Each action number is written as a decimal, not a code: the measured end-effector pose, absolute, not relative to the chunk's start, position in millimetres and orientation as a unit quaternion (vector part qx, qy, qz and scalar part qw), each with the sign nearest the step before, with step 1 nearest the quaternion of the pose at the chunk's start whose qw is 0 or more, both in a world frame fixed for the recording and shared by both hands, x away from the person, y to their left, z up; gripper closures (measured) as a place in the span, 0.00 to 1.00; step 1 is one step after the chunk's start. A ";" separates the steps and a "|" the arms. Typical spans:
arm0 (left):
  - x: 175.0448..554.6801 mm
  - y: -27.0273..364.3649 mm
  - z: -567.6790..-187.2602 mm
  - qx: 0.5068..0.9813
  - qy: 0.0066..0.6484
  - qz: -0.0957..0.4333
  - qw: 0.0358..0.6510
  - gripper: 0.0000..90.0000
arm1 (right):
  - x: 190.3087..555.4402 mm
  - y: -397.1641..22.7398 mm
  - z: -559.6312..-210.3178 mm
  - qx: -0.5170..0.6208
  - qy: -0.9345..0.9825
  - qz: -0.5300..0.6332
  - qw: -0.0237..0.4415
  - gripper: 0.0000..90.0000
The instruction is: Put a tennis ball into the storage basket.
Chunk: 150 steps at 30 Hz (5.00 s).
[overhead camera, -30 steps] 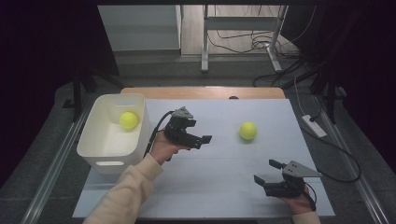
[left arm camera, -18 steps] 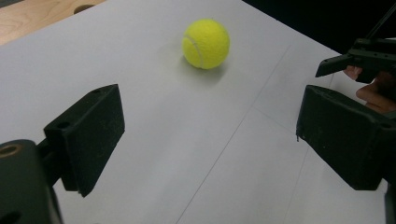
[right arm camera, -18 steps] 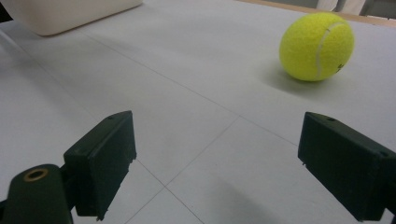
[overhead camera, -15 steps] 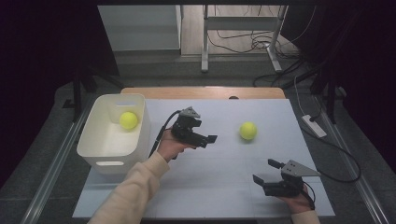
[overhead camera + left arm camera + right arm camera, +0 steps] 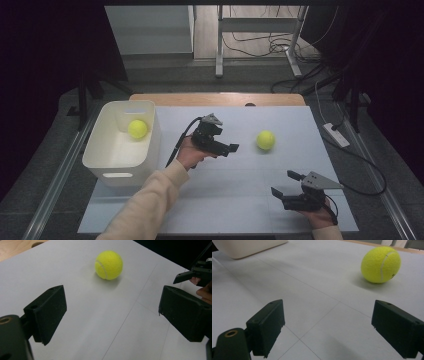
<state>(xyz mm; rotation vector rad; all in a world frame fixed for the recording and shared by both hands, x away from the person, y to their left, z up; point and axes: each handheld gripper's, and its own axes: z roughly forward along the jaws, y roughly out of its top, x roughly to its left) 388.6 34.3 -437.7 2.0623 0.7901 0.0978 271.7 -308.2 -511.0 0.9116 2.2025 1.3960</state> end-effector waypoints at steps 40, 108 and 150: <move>410.2 -11.4 -453.7 0.847 0.307 0.022 0.433 0.10 | 272.8 -307.7 -511.5 0.321 0.785 0.497 0.186 0.13; 447.5 -68.1 -484.3 0.858 0.315 0.026 0.406 0.10 | 278.2 -302.6 -511.8 0.313 0.787 0.498 0.184 0.13; 470.2 -104.2 -498.6 0.870 0.318 0.028 0.377 0.09 | 278.6 -305.0 -512.0 0.314 0.785 0.503 0.178 0.13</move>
